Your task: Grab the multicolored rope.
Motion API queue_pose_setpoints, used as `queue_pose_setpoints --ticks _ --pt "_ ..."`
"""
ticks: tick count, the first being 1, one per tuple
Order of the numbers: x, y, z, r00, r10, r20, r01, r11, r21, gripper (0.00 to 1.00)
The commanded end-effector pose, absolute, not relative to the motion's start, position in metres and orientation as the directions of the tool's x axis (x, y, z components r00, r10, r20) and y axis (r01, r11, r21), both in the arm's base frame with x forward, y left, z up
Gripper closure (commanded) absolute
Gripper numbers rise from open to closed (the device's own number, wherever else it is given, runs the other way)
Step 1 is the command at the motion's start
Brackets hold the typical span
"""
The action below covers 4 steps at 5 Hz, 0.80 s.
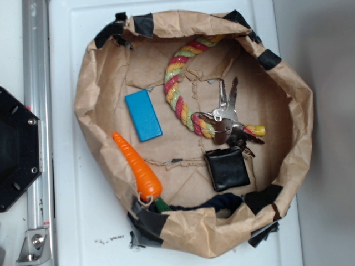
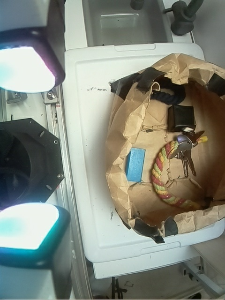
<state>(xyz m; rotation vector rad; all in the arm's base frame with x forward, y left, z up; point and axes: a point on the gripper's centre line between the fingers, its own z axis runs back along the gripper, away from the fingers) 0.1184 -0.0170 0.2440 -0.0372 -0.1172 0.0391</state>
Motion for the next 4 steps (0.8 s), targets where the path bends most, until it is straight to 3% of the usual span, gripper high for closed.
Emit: queue_pose_setpoints --ticks 1,2,3,4 --pt "0.118 -0.017 0.244 0.992 0.041 0.116 -0.037 0.999 -0.039 0.00" --pt "0.168 0.012 0.196 0.935 0.293 0.199 -0.268 0.953 -0.144 0.00" --pt "0.215 0.022 0.168 0.803 0.509 0.311 -0.476 0.861 -0.180 0.00" --pt "0.244 0.035 0.129 0.708 0.662 0.245 -0.633 0.749 -0.194 0.00"
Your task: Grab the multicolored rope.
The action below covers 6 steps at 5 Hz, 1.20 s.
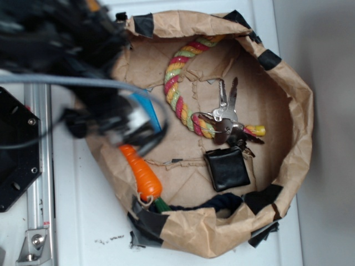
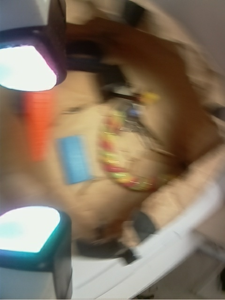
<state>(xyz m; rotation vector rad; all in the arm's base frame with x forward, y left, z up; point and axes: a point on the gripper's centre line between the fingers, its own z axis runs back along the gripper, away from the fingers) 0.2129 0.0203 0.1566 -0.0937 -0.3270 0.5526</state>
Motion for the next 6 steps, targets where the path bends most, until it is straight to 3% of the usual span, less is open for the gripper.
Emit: queue_pose_setpoints --ticks 1,3,4,6 --pt "0.262 0.039 0.097 0.674 0.717 0.177 -0.705 0.696 -0.138 0.00" --pt "0.251 0.079 0.071 0.552 0.825 0.121 -0.818 0.564 -0.115 0.00" --pt "0.250 0.085 0.064 0.553 0.826 0.109 -0.820 0.562 -0.105 0.00" --pt "0.272 0.075 0.038 0.573 0.816 0.070 -0.813 0.577 -0.071 0.00"
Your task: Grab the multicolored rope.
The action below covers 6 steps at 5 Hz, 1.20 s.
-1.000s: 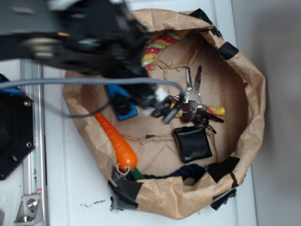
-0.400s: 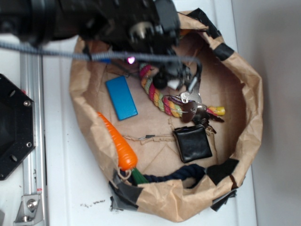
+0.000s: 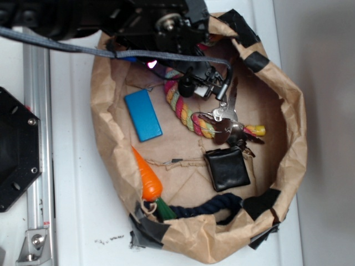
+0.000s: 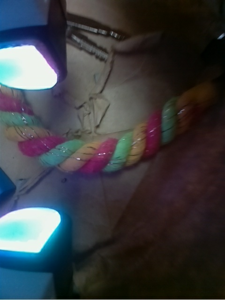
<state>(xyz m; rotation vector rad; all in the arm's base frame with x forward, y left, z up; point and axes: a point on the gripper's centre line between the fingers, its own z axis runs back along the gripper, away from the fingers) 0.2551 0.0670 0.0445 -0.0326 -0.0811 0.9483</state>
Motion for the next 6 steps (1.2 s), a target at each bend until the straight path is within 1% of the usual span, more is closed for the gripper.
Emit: queue_pose_setpoints --ticks 1,2,3,5,6 --pt "0.282 0.069 0.025 0.597 0.799 0.070 -0.799 0.600 -0.040 0.00" --pt "0.287 0.060 0.009 0.644 0.763 0.057 -0.764 0.645 -0.002 0.08" --pt "0.283 0.054 0.007 0.671 0.739 0.064 -0.741 0.672 0.009 1.00" --pt "0.281 0.050 0.005 0.687 0.724 0.063 -0.726 0.688 0.017 1.00" --pt "0.279 0.044 0.006 0.716 0.695 0.065 -0.697 0.717 0.020 1.00"
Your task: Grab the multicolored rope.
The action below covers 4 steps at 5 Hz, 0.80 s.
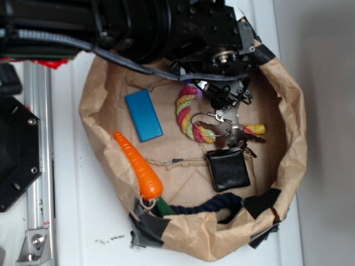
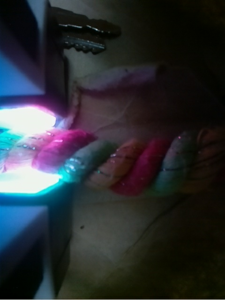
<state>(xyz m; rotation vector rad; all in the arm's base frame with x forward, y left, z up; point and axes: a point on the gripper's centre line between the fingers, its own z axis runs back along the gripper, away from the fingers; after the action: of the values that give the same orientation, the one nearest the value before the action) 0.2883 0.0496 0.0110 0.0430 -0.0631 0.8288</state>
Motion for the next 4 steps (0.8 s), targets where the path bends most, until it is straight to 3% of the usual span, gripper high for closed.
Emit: queue_pose_setpoints --ticks 1,2,3,4 --pt "0.279 0.033 0.024 0.798 0.588 0.130 -0.596 0.802 0.035 1.00" --pt "0.271 0.018 0.072 0.866 0.414 0.281 -0.437 0.899 0.021 1.00" --pt "0.253 0.006 0.121 0.912 0.208 0.355 -0.197 0.978 -0.068 1.00" --pt "0.252 0.000 0.172 0.953 0.052 0.298 -0.033 0.997 -0.066 1.00"
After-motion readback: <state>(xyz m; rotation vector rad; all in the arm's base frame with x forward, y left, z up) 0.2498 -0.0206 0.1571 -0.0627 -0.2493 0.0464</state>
